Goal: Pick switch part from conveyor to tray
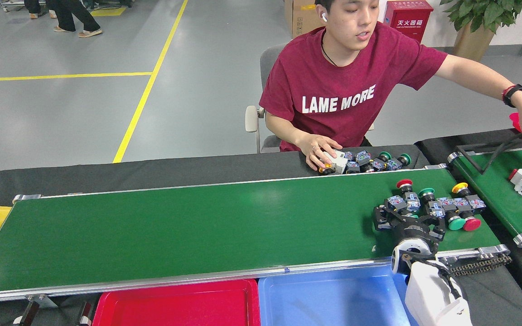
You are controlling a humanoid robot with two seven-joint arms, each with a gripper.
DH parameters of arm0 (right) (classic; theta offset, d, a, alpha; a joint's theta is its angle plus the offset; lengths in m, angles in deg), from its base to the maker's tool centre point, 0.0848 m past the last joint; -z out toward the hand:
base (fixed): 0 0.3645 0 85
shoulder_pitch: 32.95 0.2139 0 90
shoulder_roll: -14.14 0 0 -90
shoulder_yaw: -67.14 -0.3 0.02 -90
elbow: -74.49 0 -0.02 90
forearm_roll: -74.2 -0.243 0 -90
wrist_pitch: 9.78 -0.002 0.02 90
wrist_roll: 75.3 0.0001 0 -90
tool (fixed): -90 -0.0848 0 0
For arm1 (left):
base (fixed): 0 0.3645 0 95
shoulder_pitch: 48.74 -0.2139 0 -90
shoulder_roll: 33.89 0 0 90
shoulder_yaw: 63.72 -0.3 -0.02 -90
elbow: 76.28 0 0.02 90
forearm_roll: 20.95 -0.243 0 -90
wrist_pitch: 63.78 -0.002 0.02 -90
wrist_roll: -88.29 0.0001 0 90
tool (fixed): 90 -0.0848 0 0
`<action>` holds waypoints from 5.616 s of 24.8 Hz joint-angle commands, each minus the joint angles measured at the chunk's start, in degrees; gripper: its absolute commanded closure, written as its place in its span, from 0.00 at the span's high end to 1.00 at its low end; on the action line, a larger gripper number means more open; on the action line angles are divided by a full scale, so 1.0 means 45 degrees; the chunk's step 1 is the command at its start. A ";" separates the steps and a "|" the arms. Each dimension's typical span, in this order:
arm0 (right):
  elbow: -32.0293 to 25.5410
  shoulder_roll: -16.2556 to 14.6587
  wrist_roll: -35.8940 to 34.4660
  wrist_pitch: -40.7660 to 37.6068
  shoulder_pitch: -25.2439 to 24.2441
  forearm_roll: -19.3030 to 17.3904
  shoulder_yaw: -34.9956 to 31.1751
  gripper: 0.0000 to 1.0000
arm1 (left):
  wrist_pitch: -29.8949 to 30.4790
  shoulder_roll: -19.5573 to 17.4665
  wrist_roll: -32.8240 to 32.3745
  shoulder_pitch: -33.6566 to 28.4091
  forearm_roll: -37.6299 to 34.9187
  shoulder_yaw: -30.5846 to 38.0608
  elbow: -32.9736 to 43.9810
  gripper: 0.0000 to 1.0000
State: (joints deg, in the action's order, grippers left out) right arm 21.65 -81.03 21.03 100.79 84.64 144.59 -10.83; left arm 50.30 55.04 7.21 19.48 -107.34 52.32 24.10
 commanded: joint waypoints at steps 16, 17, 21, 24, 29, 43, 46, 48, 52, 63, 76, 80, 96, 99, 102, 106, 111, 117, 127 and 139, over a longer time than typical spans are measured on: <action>-0.2496 -0.0686 0.0466 -0.3634 -0.0289 -0.1482 -0.0154 0.09 | 0.0002 -0.0132 0.0068 -0.0044 -0.0023 0.0053 0.0114 1.00; -0.3044 -0.0745 0.0682 -0.3830 -0.0563 -0.1619 -0.0154 0.09 | 0.0002 -0.0132 0.0068 -0.0063 -0.0023 0.0053 0.0114 1.00; -0.5935 -0.0823 0.1268 -0.4807 -0.2048 -0.1853 -0.0154 0.10 | 0.0002 -0.0113 0.0068 -0.0063 -0.0003 0.0053 0.0134 1.00; -0.7595 -0.0647 0.1697 -0.6233 -0.3122 -0.1834 -0.0037 0.10 | 0.0002 -0.0113 0.0068 -0.0044 -0.0023 0.0053 0.0134 1.00; -0.8318 0.0817 0.1795 -0.6916 -0.3395 -0.1600 0.2813 0.10 | 0.0002 -0.0113 0.0068 -0.0024 -0.0023 0.0034 0.0114 1.00; -0.7712 0.2165 0.3143 -0.6955 -0.3669 -0.0252 0.5549 0.96 | -0.0135 -0.0015 0.0048 0.0034 -0.0003 0.0171 0.0095 1.00; -0.8025 0.2224 0.3123 -0.6877 -0.3415 -0.0252 0.5413 0.96 | -0.0135 -0.0015 0.0068 0.0054 -0.0003 0.0190 0.0095 1.00; -0.8552 0.2029 0.3006 -0.6838 -0.3356 -0.0271 0.4321 0.95 | -0.0154 0.0004 0.0068 0.0034 -0.0003 0.0209 0.0017 1.00; -0.9080 0.1364 0.1385 -0.6819 -0.3395 -0.0213 0.1897 0.93 | -0.0154 0.0024 0.0068 -0.0005 0.0036 0.0210 -0.0042 1.00; -1.0740 -0.0647 -0.1623 -0.6858 -0.8063 -0.0252 -0.1638 0.96 | -0.0057 -0.0015 0.0048 -0.0083 0.0016 0.0210 -0.0062 1.00; -1.0037 0.1228 -0.0529 -0.4416 -0.7673 0.2072 -0.0916 0.97 | -0.0037 -0.0093 0.0048 0.0015 -0.0003 0.0053 -0.0120 1.00; -0.8300 0.1598 0.0233 -0.2504 -0.5994 0.2853 0.0607 0.97 | -0.0037 -0.0093 0.0048 0.0034 -0.0023 0.0053 -0.0179 1.00; -0.2595 0.2614 0.0037 -0.1135 -0.1345 0.1897 0.2131 0.24 | -0.0018 -0.0113 0.0048 -0.0005 -0.0023 0.0053 -0.0218 1.00; -0.3064 0.2478 0.0057 -0.2131 -0.1423 0.1154 0.2131 0.13 | -0.0018 -0.0113 0.0048 -0.0024 -0.0003 0.0073 -0.0218 1.00; -0.4566 0.2107 0.0427 -0.3066 -0.1832 0.0667 0.2131 0.13 | -0.0018 -0.0113 0.0048 -0.0044 -0.0003 0.0073 -0.0218 1.00; -0.8064 0.1364 0.1736 -0.6467 -0.3923 -0.0799 0.2131 0.15 | -0.0018 -0.0113 0.0048 -0.0063 -0.0003 0.0073 -0.0198 1.00; -0.9333 0.1364 0.2127 -1.0783 -0.5856 -0.1209 0.2404 0.28 | -0.0018 -0.0113 0.0009 -0.0024 -0.0003 0.0053 -0.0179 1.00; -0.9236 0.1833 0.3475 -0.9768 -0.5876 -0.0877 0.4417 0.98 | 0.0060 -0.0113 -0.0030 0.0034 -0.0023 0.0034 -0.0218 1.00; -0.9568 0.1950 0.3007 -0.8870 -0.5485 -0.0818 0.2523 0.94 | 0.2072 -0.1167 -0.0069 0.2182 -0.0062 -0.2074 -0.1174 1.00; -0.9841 0.1267 -0.1017 -0.7248 -0.6774 0.0041 -0.2439 0.89 | 0.2072 -0.2300 -0.0850 0.7398 -0.1234 -0.5767 -0.5960 1.00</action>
State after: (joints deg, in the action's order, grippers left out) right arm -21.58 -74.49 19.97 67.67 54.53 144.74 -21.14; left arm 59.28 44.71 4.15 51.73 -112.67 26.61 -2.58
